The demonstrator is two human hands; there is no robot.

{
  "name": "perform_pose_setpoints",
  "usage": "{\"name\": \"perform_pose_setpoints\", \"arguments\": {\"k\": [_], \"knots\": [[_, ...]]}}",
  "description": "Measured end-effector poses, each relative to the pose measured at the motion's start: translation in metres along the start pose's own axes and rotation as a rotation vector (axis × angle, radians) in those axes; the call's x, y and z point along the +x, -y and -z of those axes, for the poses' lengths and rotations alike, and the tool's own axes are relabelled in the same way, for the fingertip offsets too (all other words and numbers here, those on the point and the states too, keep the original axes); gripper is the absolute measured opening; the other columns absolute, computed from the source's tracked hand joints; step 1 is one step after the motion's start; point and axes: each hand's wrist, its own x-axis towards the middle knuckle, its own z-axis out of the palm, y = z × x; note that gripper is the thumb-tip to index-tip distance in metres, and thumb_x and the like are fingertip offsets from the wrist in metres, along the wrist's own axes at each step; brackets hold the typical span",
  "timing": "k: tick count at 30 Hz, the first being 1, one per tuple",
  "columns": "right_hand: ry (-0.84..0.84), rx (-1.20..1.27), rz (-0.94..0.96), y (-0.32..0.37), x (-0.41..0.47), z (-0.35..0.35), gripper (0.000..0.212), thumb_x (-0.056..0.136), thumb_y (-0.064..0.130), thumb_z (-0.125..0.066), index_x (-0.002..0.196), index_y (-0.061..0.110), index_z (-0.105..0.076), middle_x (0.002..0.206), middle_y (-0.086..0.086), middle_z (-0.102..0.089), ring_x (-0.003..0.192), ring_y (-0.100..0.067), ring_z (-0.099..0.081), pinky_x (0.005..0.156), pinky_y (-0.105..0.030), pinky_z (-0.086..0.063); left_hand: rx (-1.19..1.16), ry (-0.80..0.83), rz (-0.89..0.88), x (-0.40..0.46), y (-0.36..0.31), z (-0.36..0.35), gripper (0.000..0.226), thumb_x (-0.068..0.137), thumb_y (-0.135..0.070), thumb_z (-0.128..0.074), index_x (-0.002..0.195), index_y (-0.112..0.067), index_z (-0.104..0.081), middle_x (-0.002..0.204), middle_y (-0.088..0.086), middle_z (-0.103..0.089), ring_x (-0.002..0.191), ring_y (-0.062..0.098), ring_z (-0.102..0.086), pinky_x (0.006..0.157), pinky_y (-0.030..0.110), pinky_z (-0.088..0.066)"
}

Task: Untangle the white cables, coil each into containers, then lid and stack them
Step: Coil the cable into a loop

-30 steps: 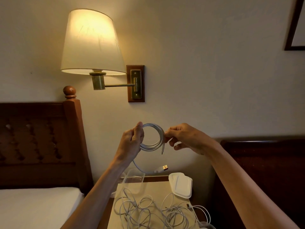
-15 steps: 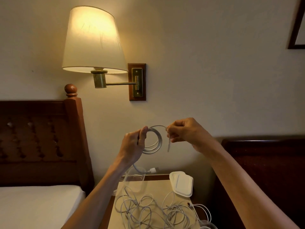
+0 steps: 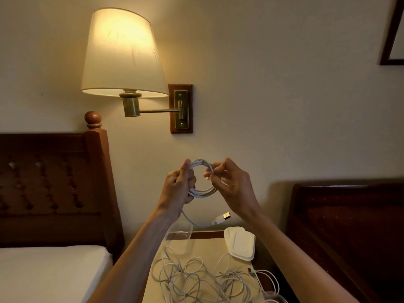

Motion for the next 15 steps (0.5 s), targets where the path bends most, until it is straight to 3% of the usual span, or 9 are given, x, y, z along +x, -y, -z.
{"name": "perform_pose_setpoints", "arguments": {"k": [3,8,15], "knots": [[0.137,0.159,-0.1,0.007,0.003,0.008,0.017,0.095,0.011,-0.059,0.107,0.006,-0.049,0.099,-0.009,-0.069,0.09,-0.018,-0.072,0.082,-0.032,-0.058,-0.09,-0.024,0.03,0.002,-0.002,0.004,0.042,0.101,-0.041,-0.039,0.063,-0.022,-0.038,0.052,-0.009,-0.028,0.041,0.005,-0.022,0.036,0.019,-0.02],[0.385,0.288,-0.146,0.009,0.005,0.029,0.041,0.087,-0.01,-0.06,0.119,0.006,-0.039,0.113,-0.016,-0.066,0.109,-0.027,-0.065,0.092,-0.037,-0.054,-0.141,-0.039,0.047,0.005,-0.006,0.008,0.041,0.102,-0.04,-0.039,0.065,-0.021,-0.038,0.051,-0.008,-0.028,0.04,0.006,-0.023,0.034,0.019,-0.023],[0.283,0.014,-0.154,0.001,0.003,0.02,0.034,0.085,-0.007,-0.066,0.102,0.015,-0.048,0.097,-0.006,-0.067,0.09,-0.016,-0.069,0.077,-0.027,-0.058,-0.302,-0.037,0.131,0.0,-0.005,0.006,0.04,0.103,-0.037,-0.037,0.066,-0.023,-0.036,0.052,-0.006,-0.023,0.04,0.008,-0.019,0.033,0.02,-0.019]]}}
